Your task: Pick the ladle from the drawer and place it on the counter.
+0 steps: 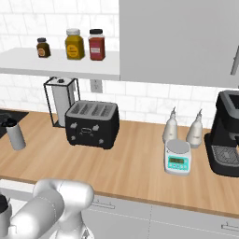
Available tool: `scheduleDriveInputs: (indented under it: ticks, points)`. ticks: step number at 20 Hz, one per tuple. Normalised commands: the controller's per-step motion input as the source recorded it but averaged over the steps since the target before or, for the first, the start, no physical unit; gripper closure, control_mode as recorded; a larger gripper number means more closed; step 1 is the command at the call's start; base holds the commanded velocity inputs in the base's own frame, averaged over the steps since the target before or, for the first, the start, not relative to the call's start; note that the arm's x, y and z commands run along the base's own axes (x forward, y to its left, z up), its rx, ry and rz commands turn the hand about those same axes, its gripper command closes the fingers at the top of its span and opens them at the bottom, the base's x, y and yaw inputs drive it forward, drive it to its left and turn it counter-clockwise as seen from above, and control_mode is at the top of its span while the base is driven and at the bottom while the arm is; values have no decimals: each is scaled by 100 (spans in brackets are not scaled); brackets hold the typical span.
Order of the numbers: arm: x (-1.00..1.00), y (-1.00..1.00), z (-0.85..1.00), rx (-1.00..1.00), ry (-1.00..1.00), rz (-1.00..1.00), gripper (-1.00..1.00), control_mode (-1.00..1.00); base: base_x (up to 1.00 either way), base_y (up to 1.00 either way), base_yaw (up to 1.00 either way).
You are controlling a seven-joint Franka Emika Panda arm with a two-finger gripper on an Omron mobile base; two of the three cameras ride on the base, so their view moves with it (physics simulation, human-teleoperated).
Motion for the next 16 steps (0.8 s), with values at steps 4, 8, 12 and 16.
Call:
scheduleDriveInputs:
  ticks: [4,8,12,16]
  points:
    - [-10,-22,0,0,0,2,-100,-100,0,0,0]
    - [-1,-1,-2,0,0,2,-100,-100,0,0,0]
    - [-9,0,-3,0,0,1,-100,-100,0,0,0]
    - [-22,0,-4,0,-1,1,-100,-100,0,0,0]
